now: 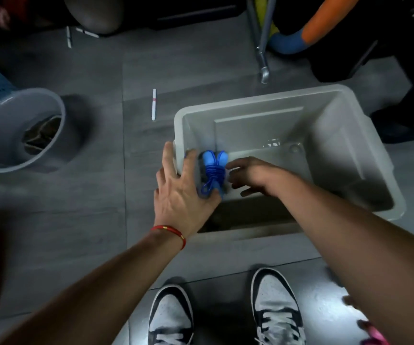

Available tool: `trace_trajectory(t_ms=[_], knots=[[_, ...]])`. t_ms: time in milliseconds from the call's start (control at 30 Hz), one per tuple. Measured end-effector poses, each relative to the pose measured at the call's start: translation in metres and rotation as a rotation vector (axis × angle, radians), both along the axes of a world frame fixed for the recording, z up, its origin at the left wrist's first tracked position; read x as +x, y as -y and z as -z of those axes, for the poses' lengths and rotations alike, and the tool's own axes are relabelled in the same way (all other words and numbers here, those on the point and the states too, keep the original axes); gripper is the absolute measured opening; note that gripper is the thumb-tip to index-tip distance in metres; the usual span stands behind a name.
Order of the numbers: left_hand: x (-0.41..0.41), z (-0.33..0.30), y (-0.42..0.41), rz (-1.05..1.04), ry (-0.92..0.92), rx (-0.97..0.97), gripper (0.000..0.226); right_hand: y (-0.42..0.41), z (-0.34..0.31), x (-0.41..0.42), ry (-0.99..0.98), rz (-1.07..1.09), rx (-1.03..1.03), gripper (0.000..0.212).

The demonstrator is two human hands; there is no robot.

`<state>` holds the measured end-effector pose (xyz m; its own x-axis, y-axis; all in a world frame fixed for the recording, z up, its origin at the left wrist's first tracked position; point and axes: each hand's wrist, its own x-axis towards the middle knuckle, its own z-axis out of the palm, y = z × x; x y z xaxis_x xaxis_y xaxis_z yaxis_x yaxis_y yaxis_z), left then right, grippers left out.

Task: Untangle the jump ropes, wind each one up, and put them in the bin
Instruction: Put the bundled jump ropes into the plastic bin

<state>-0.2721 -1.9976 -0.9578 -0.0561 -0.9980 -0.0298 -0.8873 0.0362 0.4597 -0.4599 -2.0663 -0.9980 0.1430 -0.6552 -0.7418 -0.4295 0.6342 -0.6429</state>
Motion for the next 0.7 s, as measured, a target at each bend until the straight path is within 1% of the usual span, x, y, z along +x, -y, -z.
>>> trace_trajectory(t_ms=[67, 133, 200, 300, 367, 433, 467, 500, 533, 600, 633, 667, 700], knots=[[0.003, -0.002, 0.001, 0.006, 0.035, 0.015, 0.093, -0.009, -0.016, -0.008, -0.046, -0.005, -0.148, 0.037], [0.006, -0.004, 0.003, 0.006, 0.070, 0.028, 0.094, -0.024, -0.033, -0.017, -0.101, -0.051, -0.354, 0.033], [0.006, -0.006, 0.003, 0.011, 0.049, 0.047, 0.093, -0.045, -0.047, -0.028, -0.160, -0.054, -0.546, 0.031], [-0.002, -0.006, 0.002, 0.046, -0.002, 0.054, 0.091, -0.093, -0.070, -0.045, -0.233, 0.071, -0.785, 0.026], [-0.008, -0.008, 0.001, 0.039, -0.008, 0.067, 0.091, -0.130, -0.084, -0.056, -0.241, 0.192, -0.884, 0.024], [-0.017, -0.011, -0.004, -0.008, 0.028, 0.083, 0.091, -0.170, -0.090, -0.071, -0.223, 0.306, -0.874, 0.024], [-0.023, -0.017, -0.008, -0.017, 0.081, 0.049, 0.089, -0.191, -0.086, -0.079, -0.220, 0.355, -0.846, 0.024], [-0.031, -0.024, -0.014, 0.007, 0.124, -0.025, 0.084, -0.212, -0.079, -0.087, -0.222, 0.412, -0.805, 0.024], [-0.042, -0.034, -0.020, 0.073, 0.128, -0.123, 0.076, -0.233, -0.071, -0.095, -0.228, 0.479, -0.753, 0.026], [-0.074, -0.053, -0.040, 0.284, 0.046, -0.306, 0.060, -0.272, -0.049, -0.114, -0.277, 0.623, -0.627, 0.028], [-0.094, -0.060, -0.054, 0.409, -0.014, -0.354, 0.055, -0.288, -0.040, -0.124, -0.315, 0.689, -0.570, 0.027], [-0.115, -0.066, -0.069, 0.536, -0.075, -0.360, 0.051, -0.303, -0.033, -0.134, -0.354, 0.748, -0.516, 0.025], [-0.136, -0.068, -0.084, 0.655, -0.122, -0.325, 0.050, -0.314, -0.026, -0.143, -0.372, 0.807, -0.457, 0.024]])
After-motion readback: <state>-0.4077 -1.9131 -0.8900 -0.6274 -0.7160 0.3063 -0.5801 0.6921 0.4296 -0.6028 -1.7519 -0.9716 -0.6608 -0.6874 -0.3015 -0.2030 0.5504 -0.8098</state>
